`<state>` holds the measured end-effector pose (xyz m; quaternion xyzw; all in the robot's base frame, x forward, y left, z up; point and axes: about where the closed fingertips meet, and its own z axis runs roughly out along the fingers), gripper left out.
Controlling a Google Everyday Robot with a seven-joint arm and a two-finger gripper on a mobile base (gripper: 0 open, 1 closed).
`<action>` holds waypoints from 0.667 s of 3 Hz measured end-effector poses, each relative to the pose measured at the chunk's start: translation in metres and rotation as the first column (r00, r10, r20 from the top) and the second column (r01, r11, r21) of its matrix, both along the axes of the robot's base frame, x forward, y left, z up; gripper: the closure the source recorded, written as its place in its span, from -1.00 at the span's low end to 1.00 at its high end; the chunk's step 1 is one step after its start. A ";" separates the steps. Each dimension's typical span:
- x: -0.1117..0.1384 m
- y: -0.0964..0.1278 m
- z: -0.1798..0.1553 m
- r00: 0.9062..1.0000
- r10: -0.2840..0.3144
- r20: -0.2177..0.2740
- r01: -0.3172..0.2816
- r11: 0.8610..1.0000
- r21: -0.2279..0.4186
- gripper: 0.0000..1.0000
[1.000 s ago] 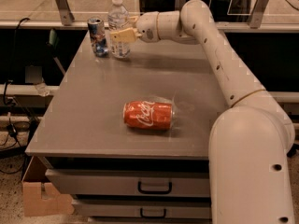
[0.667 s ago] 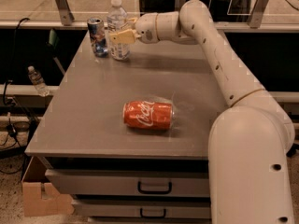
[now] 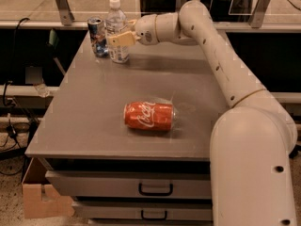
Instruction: Move blue plastic bottle near redbull can
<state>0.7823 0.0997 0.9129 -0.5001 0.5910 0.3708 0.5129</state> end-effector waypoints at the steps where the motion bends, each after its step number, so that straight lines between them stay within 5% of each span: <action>1: 0.000 0.002 -0.003 1.000 0.001 -0.005 -0.001 1.000 -0.004 -0.72; 2: 0.000 0.004 -0.004 1.000 0.002 -0.009 -0.002 1.000 -0.007 -1.00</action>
Offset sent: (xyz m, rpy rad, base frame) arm 0.0020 -0.0020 -0.0035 -0.0097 0.0097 -0.0072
